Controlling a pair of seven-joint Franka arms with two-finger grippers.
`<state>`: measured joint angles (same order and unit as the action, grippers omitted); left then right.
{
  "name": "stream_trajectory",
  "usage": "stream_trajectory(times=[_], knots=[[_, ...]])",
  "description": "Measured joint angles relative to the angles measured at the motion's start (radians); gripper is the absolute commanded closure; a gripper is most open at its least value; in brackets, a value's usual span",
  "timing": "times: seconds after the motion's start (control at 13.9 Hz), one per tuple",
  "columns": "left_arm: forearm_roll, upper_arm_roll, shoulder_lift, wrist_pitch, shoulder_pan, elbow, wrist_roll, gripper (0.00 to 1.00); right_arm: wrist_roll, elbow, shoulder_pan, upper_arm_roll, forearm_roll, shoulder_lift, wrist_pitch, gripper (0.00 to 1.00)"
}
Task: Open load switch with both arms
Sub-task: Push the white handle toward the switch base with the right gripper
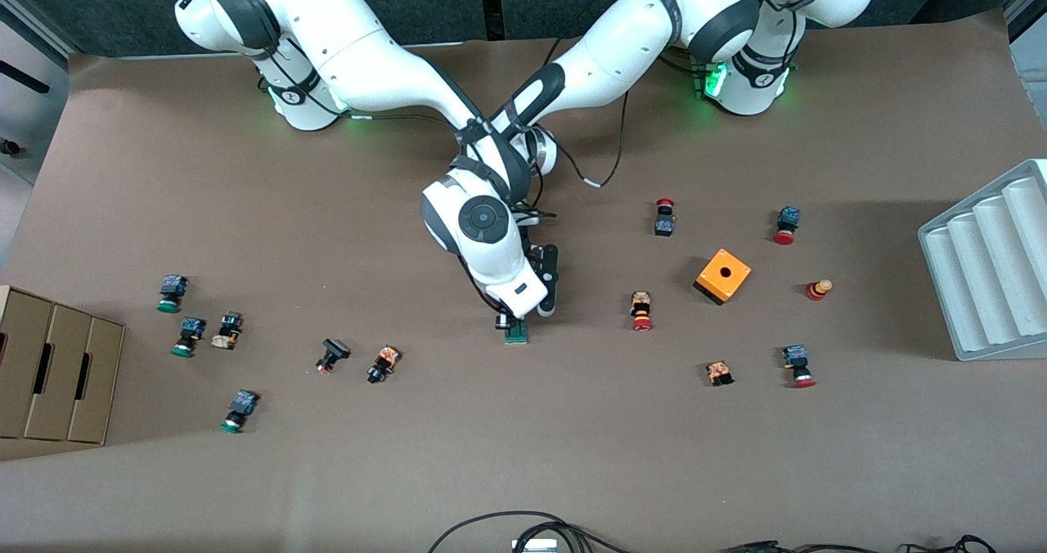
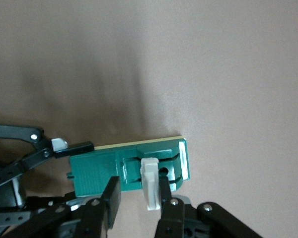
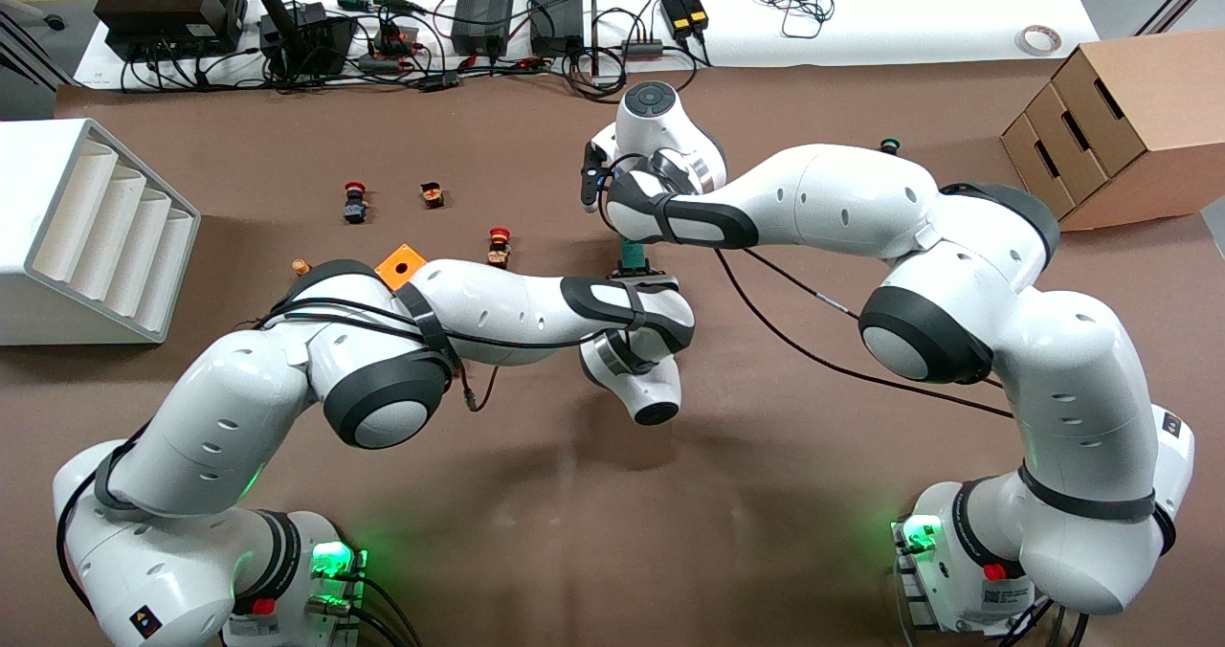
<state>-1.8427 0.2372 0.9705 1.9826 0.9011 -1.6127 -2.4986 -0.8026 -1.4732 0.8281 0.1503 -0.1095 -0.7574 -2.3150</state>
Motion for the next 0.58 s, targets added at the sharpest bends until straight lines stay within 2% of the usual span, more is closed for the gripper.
stream_trajectory(times=[0.29,0.58], knots=[[0.0,0.0,0.0,0.0,0.0,0.0,0.0,0.52,0.005,-0.005,0.0,-0.006,0.0,0.003,0.005,0.62],[0.0,0.0,0.0,0.0,0.0,0.0,0.0,0.52,0.073,-0.016,0.002,-0.04,0.0,0.008,0.006,0.62]])
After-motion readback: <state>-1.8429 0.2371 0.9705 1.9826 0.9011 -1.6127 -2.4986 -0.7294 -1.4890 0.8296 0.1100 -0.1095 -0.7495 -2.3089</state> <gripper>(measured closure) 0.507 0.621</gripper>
